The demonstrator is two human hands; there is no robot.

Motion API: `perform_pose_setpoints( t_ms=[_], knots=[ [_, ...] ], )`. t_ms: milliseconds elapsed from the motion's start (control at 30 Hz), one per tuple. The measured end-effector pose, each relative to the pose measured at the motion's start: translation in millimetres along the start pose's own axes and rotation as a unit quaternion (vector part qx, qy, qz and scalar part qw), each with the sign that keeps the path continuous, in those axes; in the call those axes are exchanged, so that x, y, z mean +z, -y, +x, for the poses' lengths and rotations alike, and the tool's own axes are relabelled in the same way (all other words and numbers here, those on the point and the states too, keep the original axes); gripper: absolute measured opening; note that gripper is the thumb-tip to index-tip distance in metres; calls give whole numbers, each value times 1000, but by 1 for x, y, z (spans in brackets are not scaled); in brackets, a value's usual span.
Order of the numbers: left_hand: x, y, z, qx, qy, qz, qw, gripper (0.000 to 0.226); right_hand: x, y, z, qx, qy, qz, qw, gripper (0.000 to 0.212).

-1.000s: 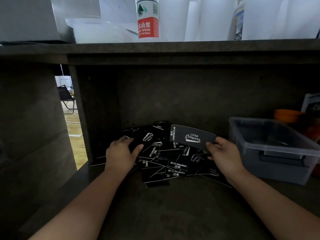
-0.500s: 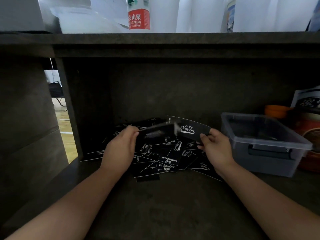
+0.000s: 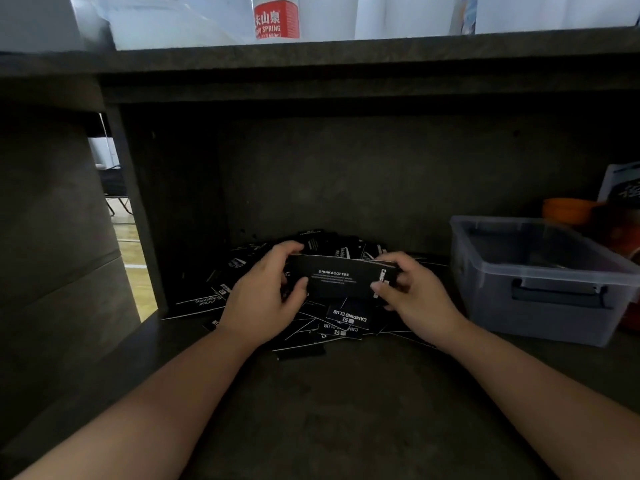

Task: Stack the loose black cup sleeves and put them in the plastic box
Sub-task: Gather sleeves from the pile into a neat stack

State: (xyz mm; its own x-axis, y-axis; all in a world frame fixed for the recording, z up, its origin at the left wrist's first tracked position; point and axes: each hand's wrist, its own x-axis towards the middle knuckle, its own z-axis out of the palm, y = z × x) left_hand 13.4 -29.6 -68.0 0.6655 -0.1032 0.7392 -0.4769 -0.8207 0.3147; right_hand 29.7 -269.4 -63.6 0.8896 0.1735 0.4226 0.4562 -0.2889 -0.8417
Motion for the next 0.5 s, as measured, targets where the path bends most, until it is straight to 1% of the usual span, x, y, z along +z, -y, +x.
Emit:
perform_pose_setpoints(
  t_ms=[33, 67, 100, 167, 200, 233, 300, 433, 500],
  knots=[
    [2, 4, 1, 12, -10, 21, 1000, 51, -1, -2, 1, -1, -10, -2, 1000, 23],
    [4, 10, 3, 4, -16, 44, 999, 52, -2, -3, 3, -1, -21, 0, 1000, 20],
    [5, 15, 5, -28, -7, 68, 997, 56, -3, -5, 4, 4, -35, 2, 999, 18],
    [8, 21, 7, -121, 62, 126, 983, 62, -6, -6, 6, 20, -68, 20, 997, 15],
    [10, 23, 7, -145, 101, 151, 973, 64, -7, -6, 7, 26, -86, 30, 995, 15],
    [12, 24, 7, -146, 123, 162, 968, 65, -9, -7, 8, 28, -105, 36, 993, 17],
    [11, 23, 6, -125, 126, 146, 973, 62, -12, -8, 9, 27, -138, 40, 989, 21],
    [6, 24, 5, -81, 114, 41, 989, 51, -14, -8, 7, 27, -160, 57, 985, 28],
    [6, 23, 4, -54, 81, 40, 994, 54, -15, -7, 6, 25, -162, 45, 985, 29]
  ],
)
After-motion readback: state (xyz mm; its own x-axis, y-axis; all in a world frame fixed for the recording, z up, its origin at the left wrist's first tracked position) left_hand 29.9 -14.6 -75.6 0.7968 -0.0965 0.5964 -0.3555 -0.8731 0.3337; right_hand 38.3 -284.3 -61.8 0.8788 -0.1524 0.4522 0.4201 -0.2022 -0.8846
